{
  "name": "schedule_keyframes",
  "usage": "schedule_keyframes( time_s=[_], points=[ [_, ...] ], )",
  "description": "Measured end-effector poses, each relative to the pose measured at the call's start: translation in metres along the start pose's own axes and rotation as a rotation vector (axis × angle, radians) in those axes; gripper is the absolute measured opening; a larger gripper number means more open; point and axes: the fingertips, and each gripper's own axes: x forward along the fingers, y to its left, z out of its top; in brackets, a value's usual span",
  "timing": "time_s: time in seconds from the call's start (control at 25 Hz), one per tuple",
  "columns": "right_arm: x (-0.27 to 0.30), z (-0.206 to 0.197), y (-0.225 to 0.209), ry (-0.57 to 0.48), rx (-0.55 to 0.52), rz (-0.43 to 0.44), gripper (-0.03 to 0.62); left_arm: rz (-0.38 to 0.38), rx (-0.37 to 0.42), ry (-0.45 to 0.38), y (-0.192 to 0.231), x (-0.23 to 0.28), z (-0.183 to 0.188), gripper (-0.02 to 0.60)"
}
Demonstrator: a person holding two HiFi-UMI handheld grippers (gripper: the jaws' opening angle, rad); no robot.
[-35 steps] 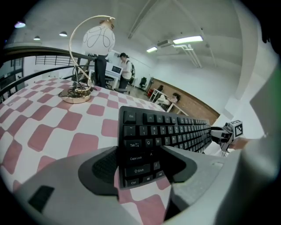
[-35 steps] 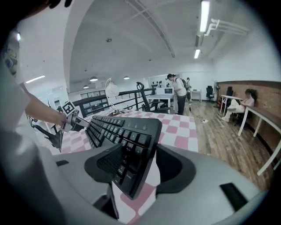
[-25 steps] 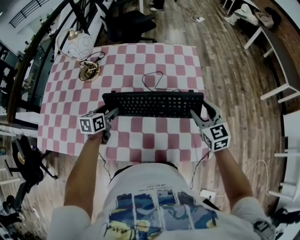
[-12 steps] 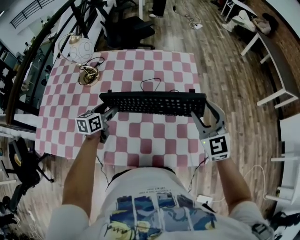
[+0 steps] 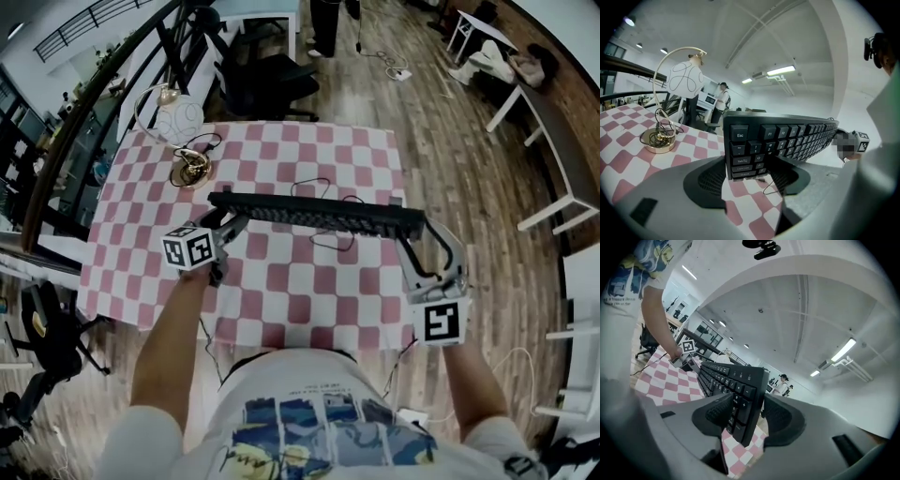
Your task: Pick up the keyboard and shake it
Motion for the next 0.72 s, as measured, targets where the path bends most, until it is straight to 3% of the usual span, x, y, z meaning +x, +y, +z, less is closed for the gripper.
schedule_keyframes(
  time_s=[0.32, 0.56, 0.72],
  points=[
    [-0.015, 0.024, -0.005, -0.061, -0.042, -0.062, 0.201, -0.008, 0.019, -0.044, -0.007, 0.002, 0.025, 0.281],
    [-0.025, 0.062, -0.001, -0.203, -0.182, -0.098, 0.199, -0.027, 0.016, -0.065, -0.010, 0.002, 0.034, 0.279],
    [-0.033, 0.079, -0.001, -0.242, -0.229, -0.110, 0.199, -0.042, 0.019, -0.089, -0.015, 0.001, 0.042, 0.279]
  ],
)
